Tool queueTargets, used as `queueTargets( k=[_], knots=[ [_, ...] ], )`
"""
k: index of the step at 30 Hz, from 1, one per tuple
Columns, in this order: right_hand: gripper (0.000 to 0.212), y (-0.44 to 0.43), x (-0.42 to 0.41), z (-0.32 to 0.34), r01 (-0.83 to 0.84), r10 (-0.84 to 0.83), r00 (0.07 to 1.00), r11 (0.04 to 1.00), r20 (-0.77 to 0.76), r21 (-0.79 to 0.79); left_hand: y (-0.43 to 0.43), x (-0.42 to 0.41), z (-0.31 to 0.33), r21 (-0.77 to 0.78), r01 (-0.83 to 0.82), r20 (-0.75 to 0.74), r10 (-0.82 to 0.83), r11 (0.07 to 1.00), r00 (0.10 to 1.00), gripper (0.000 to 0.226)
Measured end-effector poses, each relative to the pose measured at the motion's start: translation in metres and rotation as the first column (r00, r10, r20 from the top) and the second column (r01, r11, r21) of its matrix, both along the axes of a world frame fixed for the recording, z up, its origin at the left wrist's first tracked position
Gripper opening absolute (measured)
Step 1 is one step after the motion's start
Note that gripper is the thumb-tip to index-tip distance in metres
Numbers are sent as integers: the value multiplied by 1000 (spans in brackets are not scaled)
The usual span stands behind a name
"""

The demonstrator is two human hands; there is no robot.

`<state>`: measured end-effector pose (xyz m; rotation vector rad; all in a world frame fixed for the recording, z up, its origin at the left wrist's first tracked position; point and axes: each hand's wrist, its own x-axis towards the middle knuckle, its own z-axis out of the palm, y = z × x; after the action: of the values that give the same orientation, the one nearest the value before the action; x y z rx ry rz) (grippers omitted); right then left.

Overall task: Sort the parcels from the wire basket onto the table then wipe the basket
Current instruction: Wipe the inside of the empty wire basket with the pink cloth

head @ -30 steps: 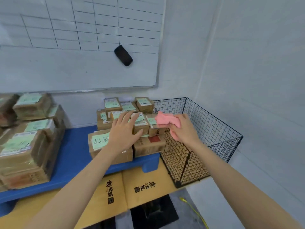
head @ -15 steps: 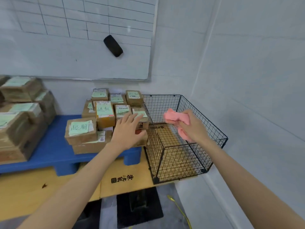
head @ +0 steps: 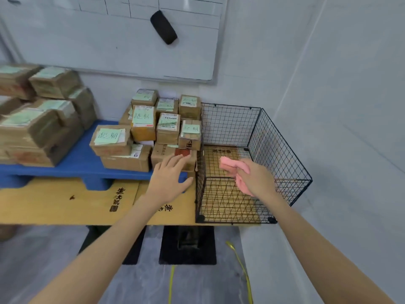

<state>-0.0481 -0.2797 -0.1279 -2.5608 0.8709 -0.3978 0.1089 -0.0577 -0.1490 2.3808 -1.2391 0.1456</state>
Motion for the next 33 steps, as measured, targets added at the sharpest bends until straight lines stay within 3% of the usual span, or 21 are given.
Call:
queueTargets(
  k=[4, 10, 16, 22, 25, 33],
  knots=[
    [31, -4, 2, -14, 31, -31, 1000, 958, 3, -285, -5, -5, -9, -70, 29, 18, -28, 997, 999, 58],
    [47, 33, 9, -28, -23, 3, 999, 930, -54, -367, -24, -15, -23, -145, 98, 12, -98, 984, 995, 50],
    [30, 40, 10, -39, 30, -18, 999, 920, 33, -392, -37, -18, -37, -180, 172, 18, -171, 969, 985, 38],
    [29, -6, -30, -41, 300, -286, 954, 904, 90, -306, -42, -13, -53, -271, 191, 31, -190, 943, 981, 32],
    [31, -4, -25, -42, 350, -338, 937, 892, 92, -285, -40, -7, -55, -291, 212, 54, -206, 933, 977, 32],
    [32, 80, 29, -51, 149, -102, 982, 934, 159, -325, -45, -7, -66, -376, 172, 81, -153, 910, 985, 33]
  ],
)
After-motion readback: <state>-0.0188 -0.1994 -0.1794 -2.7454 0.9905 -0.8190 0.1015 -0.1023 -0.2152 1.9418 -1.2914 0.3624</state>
